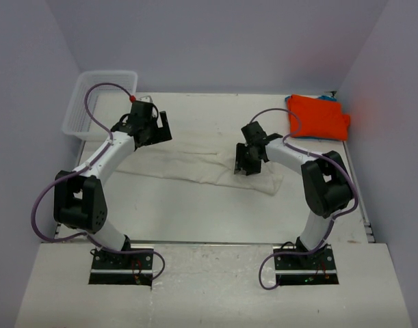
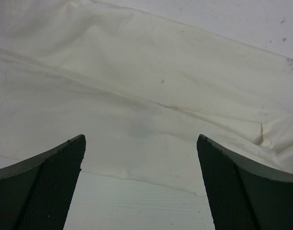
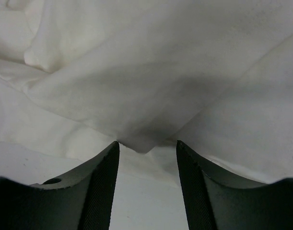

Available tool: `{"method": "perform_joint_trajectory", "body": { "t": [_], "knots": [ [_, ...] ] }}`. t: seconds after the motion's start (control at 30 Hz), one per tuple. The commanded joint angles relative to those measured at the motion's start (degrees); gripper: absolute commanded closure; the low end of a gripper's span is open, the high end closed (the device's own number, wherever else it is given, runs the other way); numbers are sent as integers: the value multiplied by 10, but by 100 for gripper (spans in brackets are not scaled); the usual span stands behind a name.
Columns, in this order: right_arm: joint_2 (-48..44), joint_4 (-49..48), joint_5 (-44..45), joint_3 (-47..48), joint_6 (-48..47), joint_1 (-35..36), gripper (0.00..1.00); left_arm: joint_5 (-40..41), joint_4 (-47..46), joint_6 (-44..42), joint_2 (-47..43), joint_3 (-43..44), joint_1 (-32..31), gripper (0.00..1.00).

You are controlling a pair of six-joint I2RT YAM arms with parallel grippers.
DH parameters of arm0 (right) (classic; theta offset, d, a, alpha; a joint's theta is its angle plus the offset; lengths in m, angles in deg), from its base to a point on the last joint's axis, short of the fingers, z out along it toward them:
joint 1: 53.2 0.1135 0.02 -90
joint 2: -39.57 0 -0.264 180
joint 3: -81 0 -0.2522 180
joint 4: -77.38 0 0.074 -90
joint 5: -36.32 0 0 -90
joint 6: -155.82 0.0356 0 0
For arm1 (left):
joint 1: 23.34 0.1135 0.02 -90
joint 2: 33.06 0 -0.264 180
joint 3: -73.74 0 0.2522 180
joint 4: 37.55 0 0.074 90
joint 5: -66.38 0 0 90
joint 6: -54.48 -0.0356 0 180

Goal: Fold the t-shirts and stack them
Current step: Fold the other side of the tshirt into a rectangle

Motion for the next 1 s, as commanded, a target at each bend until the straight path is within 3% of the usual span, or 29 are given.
{"method": "perform_joint_trajectory", "body": {
  "t": [0.0,0.43,0.57,0.97],
  "knots": [
    [2,-31,7,2,10,5,48,-8,-7,-11,-6,9,-4,3],
    [33,-34,-3,38,12,10,60,-4,-7,-14,-3,8,-3,2],
    [39,-34,7,39,16,17,71,-7,-7,-13,1,8,-2,2],
    [34,0,37,77,8,24,85,-15,-10,-14,3,-1,-3,2]
  ]
}}
